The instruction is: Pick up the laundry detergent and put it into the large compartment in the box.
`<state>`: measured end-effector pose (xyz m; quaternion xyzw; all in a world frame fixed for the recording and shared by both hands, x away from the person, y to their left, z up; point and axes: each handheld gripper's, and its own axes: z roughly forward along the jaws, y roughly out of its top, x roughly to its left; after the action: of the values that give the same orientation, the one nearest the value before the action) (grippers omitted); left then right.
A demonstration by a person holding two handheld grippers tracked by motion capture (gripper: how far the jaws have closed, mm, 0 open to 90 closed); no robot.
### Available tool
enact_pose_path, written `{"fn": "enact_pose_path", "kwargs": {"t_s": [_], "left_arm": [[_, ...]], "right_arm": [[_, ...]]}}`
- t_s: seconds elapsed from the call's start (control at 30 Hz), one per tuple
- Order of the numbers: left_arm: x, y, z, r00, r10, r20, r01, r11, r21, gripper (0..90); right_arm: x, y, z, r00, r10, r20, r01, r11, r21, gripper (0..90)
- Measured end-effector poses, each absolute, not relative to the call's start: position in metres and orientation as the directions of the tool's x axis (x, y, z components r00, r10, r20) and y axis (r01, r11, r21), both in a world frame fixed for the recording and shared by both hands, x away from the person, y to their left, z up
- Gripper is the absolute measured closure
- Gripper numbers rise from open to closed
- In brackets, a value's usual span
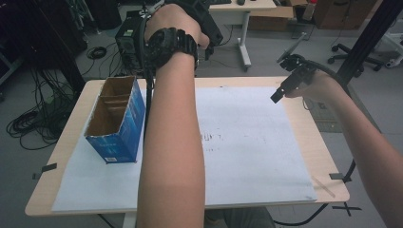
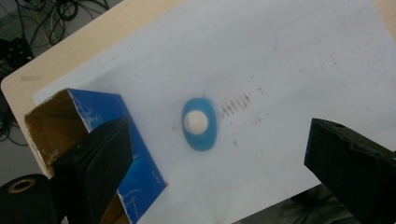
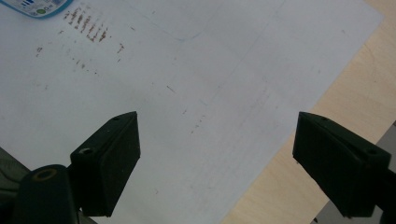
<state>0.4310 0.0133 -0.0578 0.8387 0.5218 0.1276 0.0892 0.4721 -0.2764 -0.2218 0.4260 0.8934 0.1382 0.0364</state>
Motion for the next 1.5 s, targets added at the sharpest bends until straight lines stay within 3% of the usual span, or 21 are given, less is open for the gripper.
{"fn": "enact_pose_path", "kwargs": {"t_s": [0.5, 0.93, 1.5], "left_arm": [[0.438, 0.015, -0.058, 0.425, 0.897, 0.124, 0.846, -0.442, 0.298, 7.1], [0.437, 0.022, -0.058, 0.412, 0.908, 0.078, 0.844, -0.413, 0.342, 14.7], [0.442, 0.030, -0.060, 0.363, 0.927, 0.089, 0.853, -0.370, 0.368, 9.9]], "right_arm": [[0.475, -0.277, -0.224, -0.638, 0.768, 0.057, 0.749, 0.601, 0.277, 14.7], [0.475, -0.275, -0.225, -0.644, 0.763, 0.057, 0.744, 0.607, 0.280, 14.5], [0.476, -0.276, -0.225, -0.643, 0.764, 0.053, 0.744, 0.607, 0.281, 14.5]]}}
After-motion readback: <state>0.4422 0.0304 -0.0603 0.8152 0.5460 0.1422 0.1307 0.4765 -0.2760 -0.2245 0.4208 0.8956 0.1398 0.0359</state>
